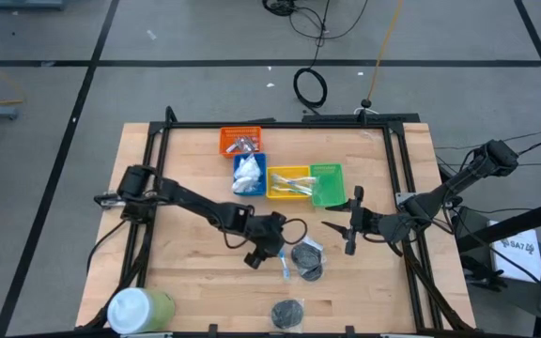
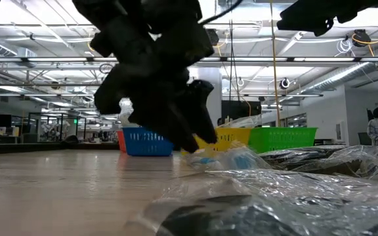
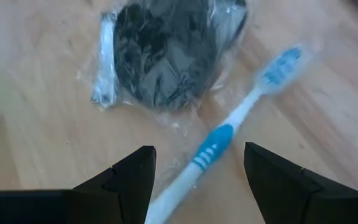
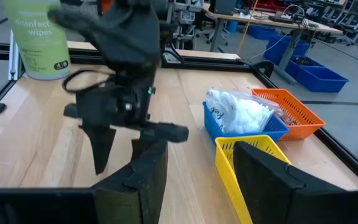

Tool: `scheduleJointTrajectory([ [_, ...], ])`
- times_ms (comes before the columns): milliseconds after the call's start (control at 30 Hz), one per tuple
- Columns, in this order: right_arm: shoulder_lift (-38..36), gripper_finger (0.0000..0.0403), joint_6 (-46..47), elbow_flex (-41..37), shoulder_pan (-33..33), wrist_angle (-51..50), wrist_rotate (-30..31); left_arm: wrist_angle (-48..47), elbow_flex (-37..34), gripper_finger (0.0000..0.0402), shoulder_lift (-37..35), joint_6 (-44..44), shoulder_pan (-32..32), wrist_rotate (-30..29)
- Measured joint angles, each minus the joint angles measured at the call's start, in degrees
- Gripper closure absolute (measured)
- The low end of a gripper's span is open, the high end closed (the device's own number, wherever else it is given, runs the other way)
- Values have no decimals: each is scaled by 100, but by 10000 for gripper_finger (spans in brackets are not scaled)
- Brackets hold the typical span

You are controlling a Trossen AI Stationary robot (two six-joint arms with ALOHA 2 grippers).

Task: Pick & Place Travel size toiletries
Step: Put the blue toothbrush into the yellow basket

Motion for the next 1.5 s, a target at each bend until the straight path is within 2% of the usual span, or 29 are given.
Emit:
scheduleJointTrajectory([
  [233,0,232,7,0,0,0,0,67,5,190,357,180,98,79],
  [400,2,232,7,0,0,-12,-7,-280,28,229,491,50,120,147],
  [500,2,232,7,0,0,-22,-7,-489,30,277,496,14,110,182],
  [633,2,232,7,0,1,-31,-4,-706,21,373,351,-271,115,362],
  [667,2,232,7,0,1,-34,-5,-798,16,384,288,-332,120,399],
  [867,2,232,7,0,1,-45,-4,-1625,-39,391,-289,-468,12,526],
  [933,2,232,7,0,1,-46,-6,-1588,-33,393,-584,-441,-15,481],
  [1067,2,232,-28,0,0,-46,0,-1132,-21,388,-1107,-221,144,-46],
  [1200,2,232,-33,0,0,-44,2,-507,-4,395,-1375,-93,601,-23],
  [1367,2,232,-33,0,0,-41,3,-321,-10,393,-1310,87,1482,26],
  [1500,2,232,-33,2,2,-39,4,252,-10,394,-1094,-192,2095,706],
])
